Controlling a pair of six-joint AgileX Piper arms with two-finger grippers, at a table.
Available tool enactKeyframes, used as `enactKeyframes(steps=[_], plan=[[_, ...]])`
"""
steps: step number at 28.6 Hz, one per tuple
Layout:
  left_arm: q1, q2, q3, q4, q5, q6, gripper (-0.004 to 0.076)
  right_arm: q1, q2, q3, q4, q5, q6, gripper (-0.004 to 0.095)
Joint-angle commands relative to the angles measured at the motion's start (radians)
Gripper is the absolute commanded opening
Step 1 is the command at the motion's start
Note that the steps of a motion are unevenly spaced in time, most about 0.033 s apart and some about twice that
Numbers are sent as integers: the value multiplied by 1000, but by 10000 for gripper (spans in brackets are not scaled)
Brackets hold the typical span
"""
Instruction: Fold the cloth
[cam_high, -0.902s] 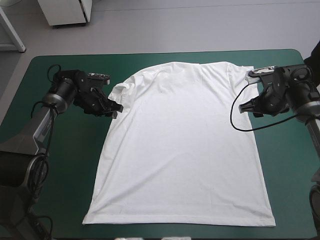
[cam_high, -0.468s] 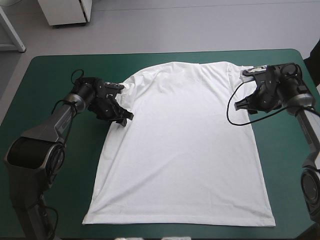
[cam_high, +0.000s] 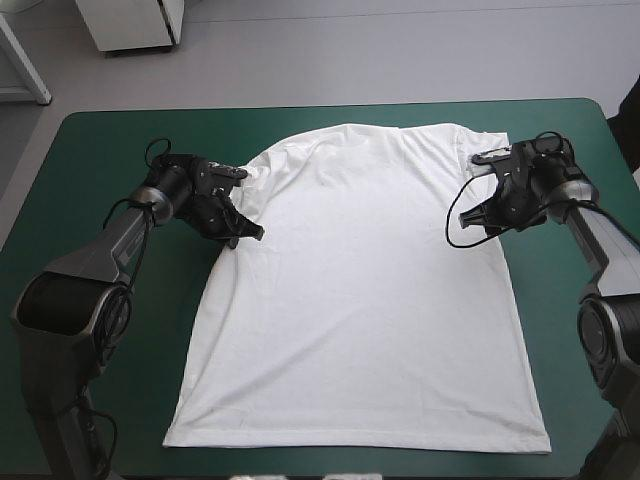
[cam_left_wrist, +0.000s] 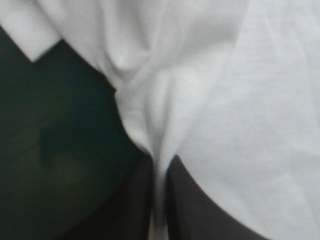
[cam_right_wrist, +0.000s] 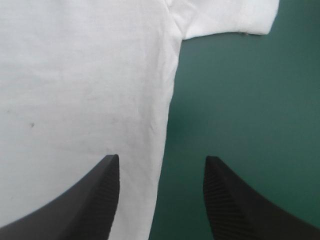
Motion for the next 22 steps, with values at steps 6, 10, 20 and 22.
enactKeyframes(steps=[6, 10, 20, 22], plan=[[-7, -21, -14, -45, 1, 3, -9, -3, 58, -98, -12, -43, -4, 496], [-7, -21, -14, -45, 11, 3, -9, -3, 107, -139, 17, -35, -8, 496], [-7, -25, -14, -48, 24, 7, -9, -3, 186, -139, 62, 34, -11, 464], [-7, -27, -20, -48, 28, 7, -9, -3, 204, -139, 101, 75, -26, 300]])
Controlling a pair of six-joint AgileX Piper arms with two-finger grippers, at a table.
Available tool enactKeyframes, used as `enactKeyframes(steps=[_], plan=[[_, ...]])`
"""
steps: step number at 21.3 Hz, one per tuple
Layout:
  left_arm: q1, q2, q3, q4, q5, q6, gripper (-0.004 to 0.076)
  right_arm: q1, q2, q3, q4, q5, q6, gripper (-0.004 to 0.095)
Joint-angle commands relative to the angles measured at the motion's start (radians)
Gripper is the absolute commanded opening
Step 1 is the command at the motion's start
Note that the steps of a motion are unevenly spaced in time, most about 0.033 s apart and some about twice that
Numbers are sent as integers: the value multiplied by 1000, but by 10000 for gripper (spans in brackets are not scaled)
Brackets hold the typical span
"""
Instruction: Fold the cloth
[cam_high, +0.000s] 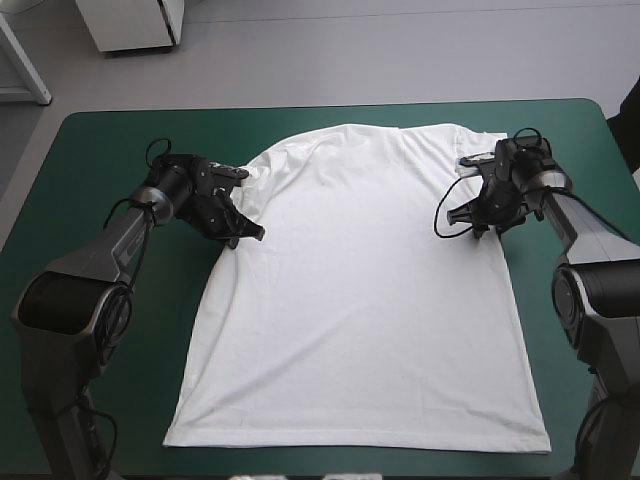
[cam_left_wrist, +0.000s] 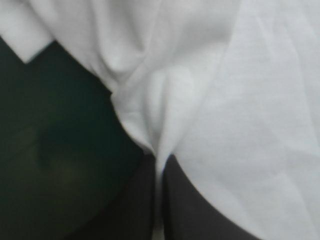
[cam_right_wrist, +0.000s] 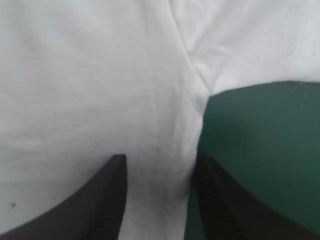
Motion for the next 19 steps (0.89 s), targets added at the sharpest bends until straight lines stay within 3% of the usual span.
enactKeyframes(steps=[1, 4, 10, 19], plan=[[-6, -30, -22, -39, 24, -1, -9, -3, 1, -5, 61, 58, -33, 225], [-6, -30, -54, -39, 31, -1, -9, -3, 13, -5, 114, 67, -63, -12], [-6, -52, -159, -28, 101, -1, -9, -3, -15, -16, 136, 123, -70, -17], [-6, -332, -162, 141, 129, -35, -9, -92, -310, -113, 205, 175, -75, -17]])
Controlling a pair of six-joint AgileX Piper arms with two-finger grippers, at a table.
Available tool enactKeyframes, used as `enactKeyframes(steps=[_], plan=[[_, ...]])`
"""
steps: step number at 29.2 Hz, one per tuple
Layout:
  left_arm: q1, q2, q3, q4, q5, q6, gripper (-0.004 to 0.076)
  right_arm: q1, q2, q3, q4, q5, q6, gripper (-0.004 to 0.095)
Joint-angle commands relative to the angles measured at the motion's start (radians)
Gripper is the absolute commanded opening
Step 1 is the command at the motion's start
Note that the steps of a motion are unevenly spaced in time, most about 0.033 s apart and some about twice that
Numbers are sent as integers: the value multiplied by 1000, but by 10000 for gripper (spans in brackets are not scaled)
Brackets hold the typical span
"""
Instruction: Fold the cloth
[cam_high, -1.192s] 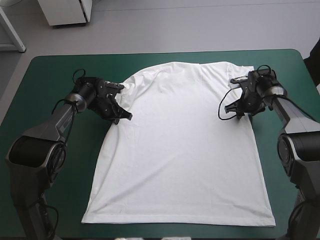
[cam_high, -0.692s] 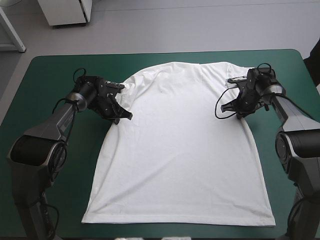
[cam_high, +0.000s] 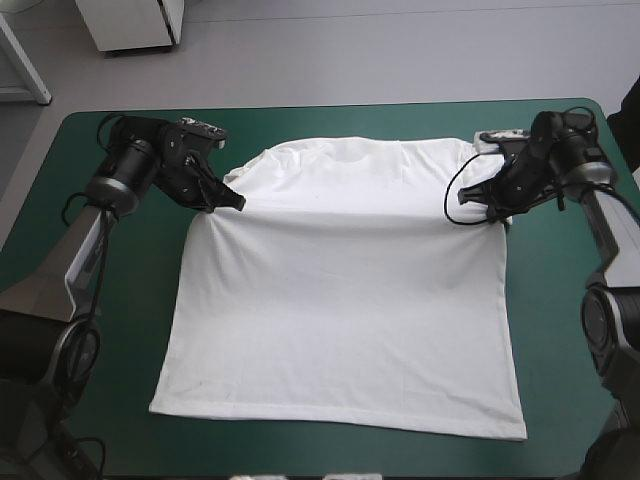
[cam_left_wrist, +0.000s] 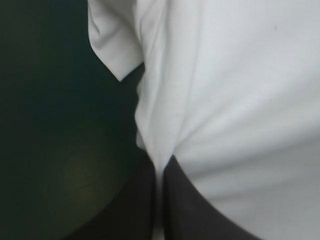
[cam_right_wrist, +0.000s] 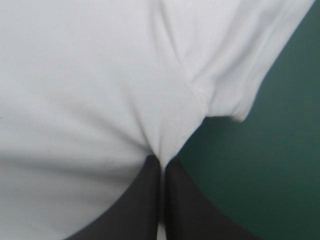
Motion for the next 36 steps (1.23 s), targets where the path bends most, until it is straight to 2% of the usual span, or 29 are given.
enactKeyframes(steps=[1, 13, 22, 26, 31, 36], plan=[[-4, -145, -34, 37, -14, -14, -9, -19, -155, -66, 22, 16, -12, -17], [-4, -449, -102, 42, -73, -14, -9, -19, -420, -257, 197, 15, -12, -17], [-4, -511, -243, 32, -131, -19, -9, -19, -463, -386, 312, -59, -46, -17], [-4, -487, -242, 39, -220, -20, -9, -19, -433, -404, 318, -135, -65, -17], [-4, -414, -242, 57, -385, -28, -9, -19, -327, -475, 318, -180, -89, -17], [-4, -323, -251, 80, -554, -8, -9, -19, -159, -654, 318, -197, -91, -17]])
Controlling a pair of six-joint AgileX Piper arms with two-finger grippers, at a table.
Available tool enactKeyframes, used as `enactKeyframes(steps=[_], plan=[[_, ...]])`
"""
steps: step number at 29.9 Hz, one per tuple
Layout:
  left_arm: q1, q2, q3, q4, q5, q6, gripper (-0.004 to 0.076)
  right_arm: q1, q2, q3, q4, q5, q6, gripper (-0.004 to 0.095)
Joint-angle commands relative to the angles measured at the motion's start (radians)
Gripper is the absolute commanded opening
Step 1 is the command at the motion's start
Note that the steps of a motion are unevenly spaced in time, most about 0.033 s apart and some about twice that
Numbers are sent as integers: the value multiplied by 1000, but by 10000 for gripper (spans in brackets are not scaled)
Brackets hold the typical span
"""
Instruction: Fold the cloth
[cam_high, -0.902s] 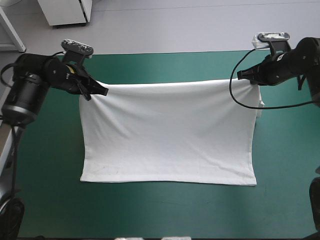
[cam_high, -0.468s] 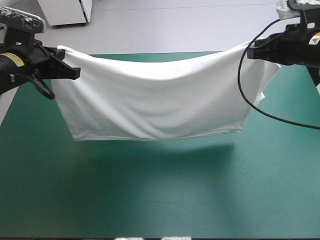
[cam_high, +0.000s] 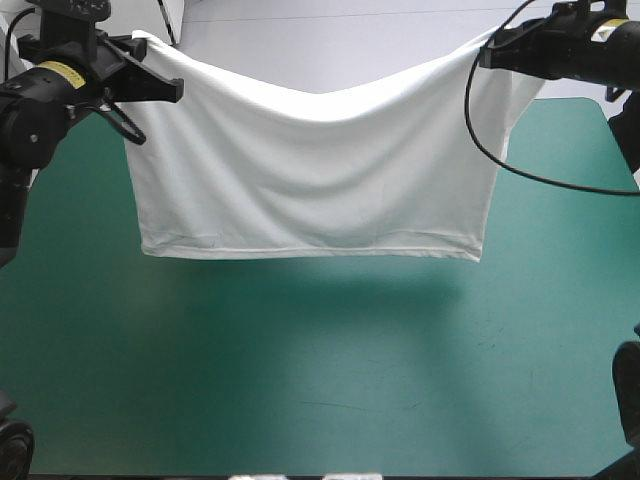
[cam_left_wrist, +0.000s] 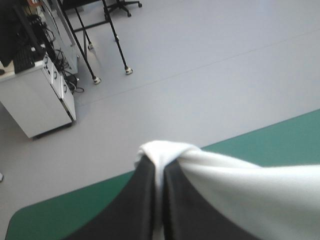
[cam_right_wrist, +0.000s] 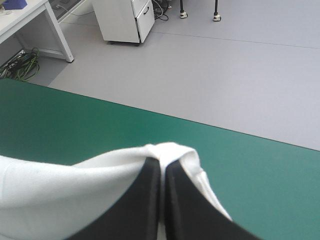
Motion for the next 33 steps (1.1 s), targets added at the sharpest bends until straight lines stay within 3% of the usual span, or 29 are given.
enactKeyframes(steps=[1, 4, 10, 18, 23, 33], plan=[[-4, 32, -46, 19, -201, 1, -9, -9, 70, -141, 22, -95, -14, -17], [4, 101, -104, 28, -236, 1, -9, -19, 160, -246, 38, -112, -14, -17], [41, 231, -280, 2, -237, 1, -9, -91, 235, -310, 180, -163, -92, -17], [72, 283, -228, -140, -107, 7, -9, -118, 317, -305, 155, -31, -92, -17], [74, 283, -105, -192, 24, 7, -9, -118, 331, -145, 151, 95, -103, -17], [74, 198, 113, -251, 171, 13, -9, -118, 179, 296, 134, 109, -192, -17]])
